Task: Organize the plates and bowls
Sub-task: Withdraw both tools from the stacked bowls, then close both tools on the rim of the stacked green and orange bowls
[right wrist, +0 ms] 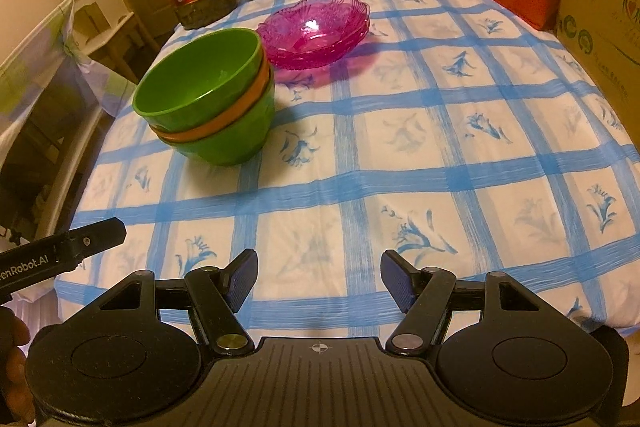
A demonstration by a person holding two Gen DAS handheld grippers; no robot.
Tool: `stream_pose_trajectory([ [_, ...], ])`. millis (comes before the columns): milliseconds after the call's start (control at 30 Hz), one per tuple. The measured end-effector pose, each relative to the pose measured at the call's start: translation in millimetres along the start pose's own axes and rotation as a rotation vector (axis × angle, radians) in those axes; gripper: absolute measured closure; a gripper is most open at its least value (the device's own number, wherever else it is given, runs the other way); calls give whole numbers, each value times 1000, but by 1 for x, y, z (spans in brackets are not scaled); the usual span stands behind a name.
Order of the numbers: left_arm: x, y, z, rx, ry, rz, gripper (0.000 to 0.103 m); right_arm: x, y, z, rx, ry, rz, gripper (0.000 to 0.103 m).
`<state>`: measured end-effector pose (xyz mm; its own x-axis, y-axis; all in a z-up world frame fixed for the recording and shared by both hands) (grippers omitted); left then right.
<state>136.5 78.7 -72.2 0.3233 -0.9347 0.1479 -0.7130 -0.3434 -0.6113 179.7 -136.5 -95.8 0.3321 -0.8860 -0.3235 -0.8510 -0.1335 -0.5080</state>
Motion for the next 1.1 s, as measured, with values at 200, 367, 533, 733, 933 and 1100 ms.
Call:
stream_pose_trajectory([
  [200, 1, -2, 0, 2, 16, -7, 24, 1, -1, 2, -1, -1, 4, 35],
  [367, 1, -3, 2, -2, 32, -21, 23, 1, -1, 3, -2, 0, 5, 35],
  [533, 0, -8, 4, 1, 38, -30, 22, 4, -6, 6, -4, -1, 14, 35],
  [733, -1, -18, 7, 9, 45, -38, 21, 5, -15, 9, 3, -5, 26, 35],
  [933, -3, -37, 9, 24, 68, -60, 21, 2, -33, 7, 38, -47, 78, 35],
  [1100, -8, -58, 13, 36, 82, -91, 19, -5, -57, 9, 55, -81, 106, 35],
])
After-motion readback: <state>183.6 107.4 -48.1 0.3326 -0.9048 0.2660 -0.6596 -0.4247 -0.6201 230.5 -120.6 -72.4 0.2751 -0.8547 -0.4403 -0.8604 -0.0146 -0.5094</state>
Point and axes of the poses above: each gripper's, at about its wrist camera, not at the fingertips, and z roughly the way its jaws point, x to its right, y to its underside, the point moved 10 cm from there along z, roughly the way its jaws point, and after that the axes turned 2 degrees about -y, right-handed, at the moved point
